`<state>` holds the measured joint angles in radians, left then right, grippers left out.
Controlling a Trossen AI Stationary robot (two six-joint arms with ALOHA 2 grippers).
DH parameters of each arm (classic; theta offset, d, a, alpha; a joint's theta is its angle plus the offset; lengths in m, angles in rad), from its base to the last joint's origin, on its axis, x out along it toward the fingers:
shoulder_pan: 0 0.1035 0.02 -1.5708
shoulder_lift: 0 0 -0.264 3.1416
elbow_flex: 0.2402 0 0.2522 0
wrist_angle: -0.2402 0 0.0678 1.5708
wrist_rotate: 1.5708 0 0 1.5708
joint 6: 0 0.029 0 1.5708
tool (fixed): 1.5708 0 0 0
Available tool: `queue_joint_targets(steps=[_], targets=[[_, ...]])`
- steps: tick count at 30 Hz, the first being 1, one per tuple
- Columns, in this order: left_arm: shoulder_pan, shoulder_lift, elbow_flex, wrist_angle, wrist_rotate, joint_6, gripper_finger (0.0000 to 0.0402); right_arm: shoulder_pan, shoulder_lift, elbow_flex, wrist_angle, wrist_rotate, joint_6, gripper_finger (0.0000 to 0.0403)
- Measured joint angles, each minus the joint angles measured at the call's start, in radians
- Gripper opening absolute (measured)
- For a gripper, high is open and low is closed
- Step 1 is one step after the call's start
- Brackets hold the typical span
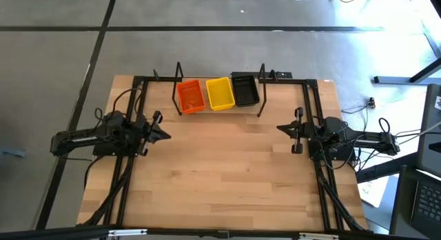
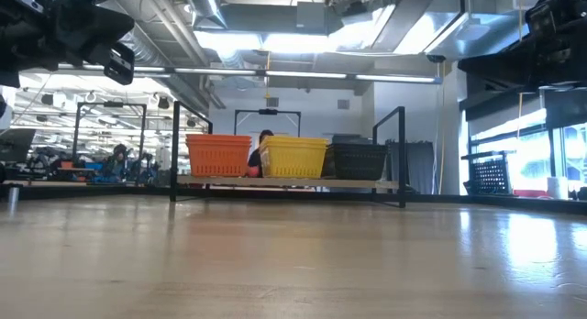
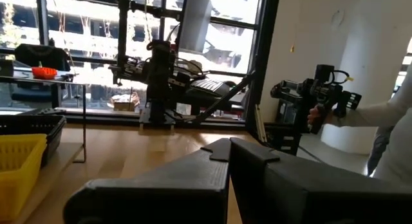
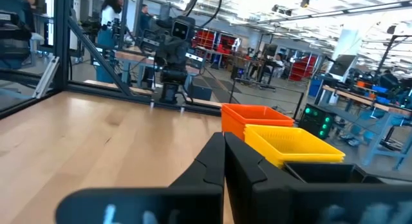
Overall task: Stack baskets on shelf by color
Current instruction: Return to Home Position
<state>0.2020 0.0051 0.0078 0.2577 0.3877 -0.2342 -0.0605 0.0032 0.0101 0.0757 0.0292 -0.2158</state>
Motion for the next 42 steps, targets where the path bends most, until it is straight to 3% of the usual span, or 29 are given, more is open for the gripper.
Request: queue_joint_targets(steps=[11,16,42], targets=[[0.0,0.0,0.0,0.0,-0.001,0.001,0.0,0.0,0.0,0.0,-0.011,-0.031,0.006,0.0],[0.0,0.0,0.0,-0.001,-0.001,0.001,0.0,0.0,0.0,0.0,-0.012,-0.031,0.081,0.0],[0.0,0.0,0.0,-0.001,-0.002,0.001,0.0,0.0,0.0,0.0,-0.014,-0.031,0.077,0.0]])
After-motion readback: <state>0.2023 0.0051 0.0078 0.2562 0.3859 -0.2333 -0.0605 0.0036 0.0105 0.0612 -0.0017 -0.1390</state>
